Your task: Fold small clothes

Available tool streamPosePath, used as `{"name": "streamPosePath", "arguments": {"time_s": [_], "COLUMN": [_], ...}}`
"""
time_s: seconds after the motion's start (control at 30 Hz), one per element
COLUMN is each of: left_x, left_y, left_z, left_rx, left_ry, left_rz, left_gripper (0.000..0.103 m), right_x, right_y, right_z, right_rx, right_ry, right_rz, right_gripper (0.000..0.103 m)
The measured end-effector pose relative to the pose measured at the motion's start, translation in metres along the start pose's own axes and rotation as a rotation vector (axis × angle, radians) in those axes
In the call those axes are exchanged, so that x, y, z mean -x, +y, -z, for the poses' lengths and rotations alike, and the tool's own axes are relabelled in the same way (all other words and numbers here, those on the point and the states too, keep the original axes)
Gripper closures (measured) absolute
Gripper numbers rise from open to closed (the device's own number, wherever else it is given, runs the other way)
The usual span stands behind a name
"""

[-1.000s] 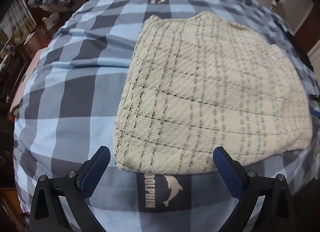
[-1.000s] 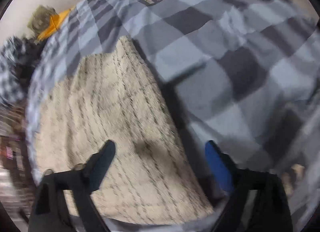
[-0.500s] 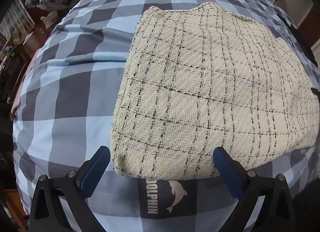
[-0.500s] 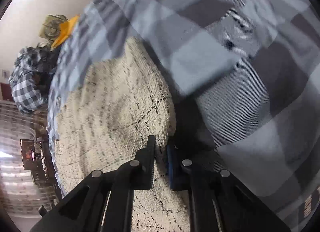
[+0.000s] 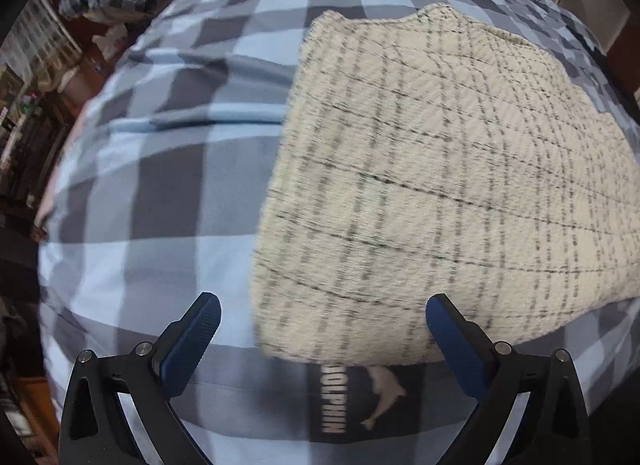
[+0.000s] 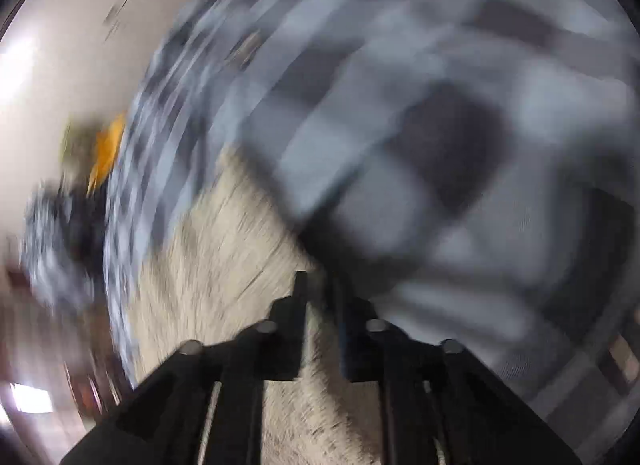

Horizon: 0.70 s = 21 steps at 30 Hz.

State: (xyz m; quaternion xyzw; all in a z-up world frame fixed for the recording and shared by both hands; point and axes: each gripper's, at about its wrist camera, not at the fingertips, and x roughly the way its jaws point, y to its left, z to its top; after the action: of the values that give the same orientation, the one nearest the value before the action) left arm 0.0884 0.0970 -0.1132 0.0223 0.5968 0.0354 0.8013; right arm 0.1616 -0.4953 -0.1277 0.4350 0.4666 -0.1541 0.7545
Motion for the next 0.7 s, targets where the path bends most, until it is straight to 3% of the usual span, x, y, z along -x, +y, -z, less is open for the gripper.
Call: {"name": "streamPosePath", "arguments": {"time_s": [0.07,0.1,0.27,0.43,0.53,0.63,0.7], "left_x": [0.008,0.012,0.024,0.020,0.013,0.001,-0.009], "left_y": [0.003,0.004,-0.001,-0.025,-0.037,-0.039,-0.039], "left_z": [0.000,-0.001,0.004,0.009,0.013,0.014,0.015], "left_rx": [-0.019,-0.025,-0.047,-0.141,-0.179,-0.196,-0.215], "left_ry": [-0.032,-0.044,-0.073,-0.064,-0.050,-0.024,-0.011], "left_rz": [-0.046,-0.054,0.036,0.069,0.052,0.027,-0.003], "left_gripper": [0.000,0.000,0.000,0.000,0.000,0.000,0.000], "right_x": [0.029,0.036,0.045,0.015,-0.001,-0.015,-0.039], "right_y": [-0.010,-0.011,-0.007,0.056,0.100,0.127,0.126], "right_z": [-0.002,0.001,0.034,0.096,0.159,0.224,0.236], "right_rx": [-0.015,-0.006,0.090,0.522,0.842,1.179,1.205], "right_ry": [-0.107,-0.114,0.070,0.307,0.413,0.364,0.424], "right_rz": [0.090,0.101,0.117,0.100,0.059,0.189,0.255], "right_gripper": [0.039,0.034,0.034,0.034,0.034,0.034,0.034]}}
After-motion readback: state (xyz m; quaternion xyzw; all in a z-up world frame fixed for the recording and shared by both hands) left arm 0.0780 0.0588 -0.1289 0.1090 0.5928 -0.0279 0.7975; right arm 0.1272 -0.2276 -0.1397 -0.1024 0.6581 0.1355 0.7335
